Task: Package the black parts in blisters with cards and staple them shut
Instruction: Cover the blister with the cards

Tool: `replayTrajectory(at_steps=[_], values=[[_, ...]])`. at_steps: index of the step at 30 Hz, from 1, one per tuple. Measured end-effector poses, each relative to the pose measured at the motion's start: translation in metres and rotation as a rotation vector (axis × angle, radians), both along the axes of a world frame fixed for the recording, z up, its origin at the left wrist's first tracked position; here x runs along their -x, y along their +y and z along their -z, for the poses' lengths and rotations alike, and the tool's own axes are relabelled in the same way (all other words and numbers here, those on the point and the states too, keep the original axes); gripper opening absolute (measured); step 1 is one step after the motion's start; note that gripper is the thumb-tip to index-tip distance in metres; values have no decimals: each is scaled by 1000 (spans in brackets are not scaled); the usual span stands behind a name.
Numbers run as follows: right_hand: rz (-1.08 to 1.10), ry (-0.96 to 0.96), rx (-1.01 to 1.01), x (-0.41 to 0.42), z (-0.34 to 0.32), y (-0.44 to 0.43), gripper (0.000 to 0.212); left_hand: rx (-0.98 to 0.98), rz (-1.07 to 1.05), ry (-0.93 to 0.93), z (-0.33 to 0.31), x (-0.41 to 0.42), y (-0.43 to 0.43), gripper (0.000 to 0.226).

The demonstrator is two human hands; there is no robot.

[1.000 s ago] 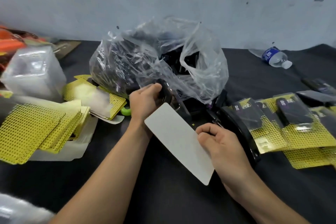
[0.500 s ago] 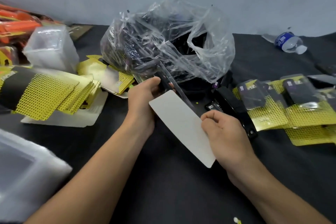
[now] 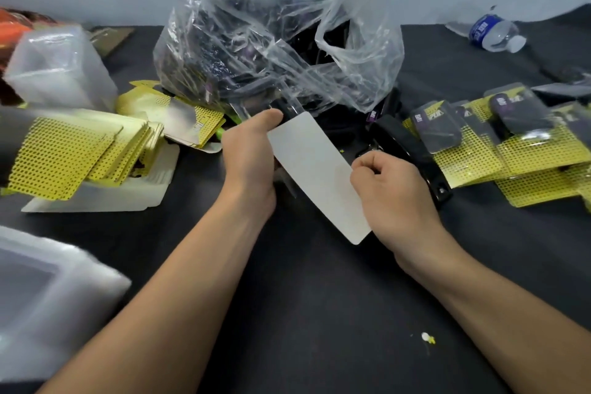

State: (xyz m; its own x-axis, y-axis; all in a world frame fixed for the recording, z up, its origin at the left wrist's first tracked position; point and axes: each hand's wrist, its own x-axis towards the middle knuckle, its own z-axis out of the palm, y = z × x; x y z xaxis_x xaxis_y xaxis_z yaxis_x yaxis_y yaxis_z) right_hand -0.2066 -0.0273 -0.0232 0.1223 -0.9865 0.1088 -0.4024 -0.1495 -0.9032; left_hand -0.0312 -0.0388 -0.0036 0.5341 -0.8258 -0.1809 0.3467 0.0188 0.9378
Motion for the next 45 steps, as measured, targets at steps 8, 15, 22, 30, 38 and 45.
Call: replayTrajectory(at_steps=[8, 15, 22, 30, 38, 45], values=[[-154, 65, 15, 1, 1, 4, 9, -10, -84, -14, -2, -2, -1, 17], [-352, -168, -211, 2, -10, 14, 22, 46, 60, 148, -4, -5, 2, 14], [-362, -106, -318, 15, -13, 1, 19, 162, 191, 272, -6, -3, 5, 17], [-390, -77, -318, 10, -15, 5, 35, 166, 267, 330, -6, -4, 4, 21], [-226, 16, -163, 5, -11, 8, 28, 161, 172, 264, -2, -3, 2, 15], [-79, 103, -6, 2, -5, 14, 24, 114, 114, 163, -2, -3, 3, 13]])
